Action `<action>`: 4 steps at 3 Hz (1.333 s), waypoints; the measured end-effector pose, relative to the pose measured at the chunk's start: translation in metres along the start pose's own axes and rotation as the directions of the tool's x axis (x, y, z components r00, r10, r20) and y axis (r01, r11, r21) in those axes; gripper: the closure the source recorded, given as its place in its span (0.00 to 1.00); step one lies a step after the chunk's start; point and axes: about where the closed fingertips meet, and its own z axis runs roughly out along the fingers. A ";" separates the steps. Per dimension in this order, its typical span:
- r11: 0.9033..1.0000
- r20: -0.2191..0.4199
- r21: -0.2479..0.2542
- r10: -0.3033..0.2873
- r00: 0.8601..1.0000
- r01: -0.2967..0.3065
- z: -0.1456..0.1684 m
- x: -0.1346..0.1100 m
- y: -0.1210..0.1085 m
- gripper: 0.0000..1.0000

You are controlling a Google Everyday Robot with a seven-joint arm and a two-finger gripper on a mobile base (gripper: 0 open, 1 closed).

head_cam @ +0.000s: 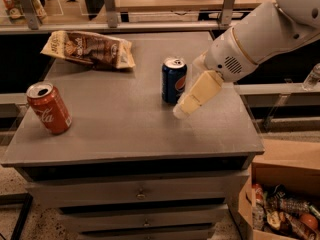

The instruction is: Move pepsi can near brown chip bag

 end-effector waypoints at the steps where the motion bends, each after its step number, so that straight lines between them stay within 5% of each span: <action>1: 1.000 0.031 0.016 -0.010 0.999 0.009 0.000 0.000 -0.022 0.00; 3: 0.998 0.101 -0.021 -0.061 0.993 0.064 0.027 -0.004 -0.057 0.00; 4: 0.994 0.122 -0.054 -0.091 0.988 0.098 0.048 -0.004 -0.064 0.17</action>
Offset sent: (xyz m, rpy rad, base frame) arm 0.0705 -0.0104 -0.0155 0.1025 -0.0614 0.0299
